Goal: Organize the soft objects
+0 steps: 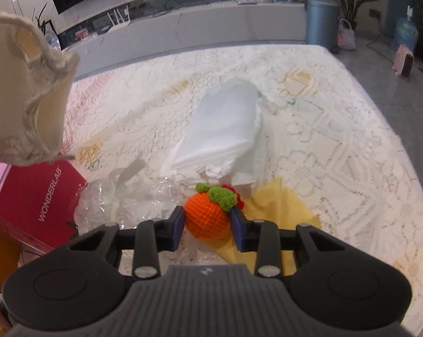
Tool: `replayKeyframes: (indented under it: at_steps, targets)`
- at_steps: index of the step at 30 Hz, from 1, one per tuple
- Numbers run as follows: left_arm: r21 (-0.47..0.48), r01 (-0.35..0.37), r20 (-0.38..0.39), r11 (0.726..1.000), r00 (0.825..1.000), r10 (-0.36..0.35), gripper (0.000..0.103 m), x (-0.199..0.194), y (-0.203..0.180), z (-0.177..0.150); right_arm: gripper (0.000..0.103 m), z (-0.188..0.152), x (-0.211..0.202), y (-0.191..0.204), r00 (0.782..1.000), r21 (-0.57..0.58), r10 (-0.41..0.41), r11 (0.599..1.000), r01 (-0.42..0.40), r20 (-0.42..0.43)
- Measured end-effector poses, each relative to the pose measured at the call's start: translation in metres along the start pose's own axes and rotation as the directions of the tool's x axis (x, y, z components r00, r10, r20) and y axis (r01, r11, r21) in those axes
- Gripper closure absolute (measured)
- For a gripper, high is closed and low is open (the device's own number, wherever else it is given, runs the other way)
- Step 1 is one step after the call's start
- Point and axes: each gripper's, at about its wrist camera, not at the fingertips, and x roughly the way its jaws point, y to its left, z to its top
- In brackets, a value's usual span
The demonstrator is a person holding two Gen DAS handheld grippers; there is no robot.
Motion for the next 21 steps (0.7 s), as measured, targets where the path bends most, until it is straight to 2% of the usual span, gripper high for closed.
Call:
replayKeyframes:
  at_steps: [3,5,6,7,8,11,15,19,21]
  targets:
    - [0.007,0.008,0.007,1.0,1.0,-0.009,0.098,-0.002,-0.002,0.0,0.069,-0.001,-0.015,-0.009,0.999,0.036,0.022,0.999,-0.024,0.035]
    - [0.012,0.014,0.012,1.0,1.0,-0.015,0.098,-0.003,-0.003,0.001,0.071,-0.001,-0.027,-0.017,0.995,0.083,0.067,0.994,-0.073,0.07]
    - [0.012,0.019,0.014,1.0,1.0,-0.019,0.098,-0.003,-0.003,0.002,0.073,-0.001,-0.033,-0.022,0.991,0.108,0.1,0.988,-0.109,0.092]
    - [0.009,0.023,0.015,1.0,1.0,-0.023,0.098,-0.004,-0.003,0.002,0.086,-0.001,-0.038,-0.026,0.985,0.131,0.131,0.981,-0.146,0.112]
    - [0.004,0.029,0.015,1.0,0.999,-0.029,0.098,-0.004,-0.003,0.004,0.09,0.0,-0.043,-0.03,0.979,0.155,0.158,0.972,-0.177,0.129]
    - [-0.005,0.039,0.014,0.999,0.999,-0.039,0.098,-0.004,-0.004,0.006,0.09,0.0,-0.052,-0.034,0.967,0.169,0.195,0.96,-0.222,0.163]
    - [0.008,0.041,0.013,0.999,0.999,-0.041,0.098,-0.004,-0.008,0.006,0.09,-0.003,-0.036,-0.031,0.988,0.16,0.129,0.977,-0.142,0.091]
    - [0.014,0.049,0.009,0.999,0.999,-0.049,0.098,-0.001,-0.01,0.003,0.08,-0.006,-0.015,-0.03,0.995,0.159,0.093,0.983,-0.096,0.025]
    - [0.01,0.054,0.003,0.999,0.999,-0.054,0.098,0.0,-0.01,0.003,0.079,-0.006,-0.009,-0.026,0.997,0.132,0.071,0.989,-0.07,0.0]
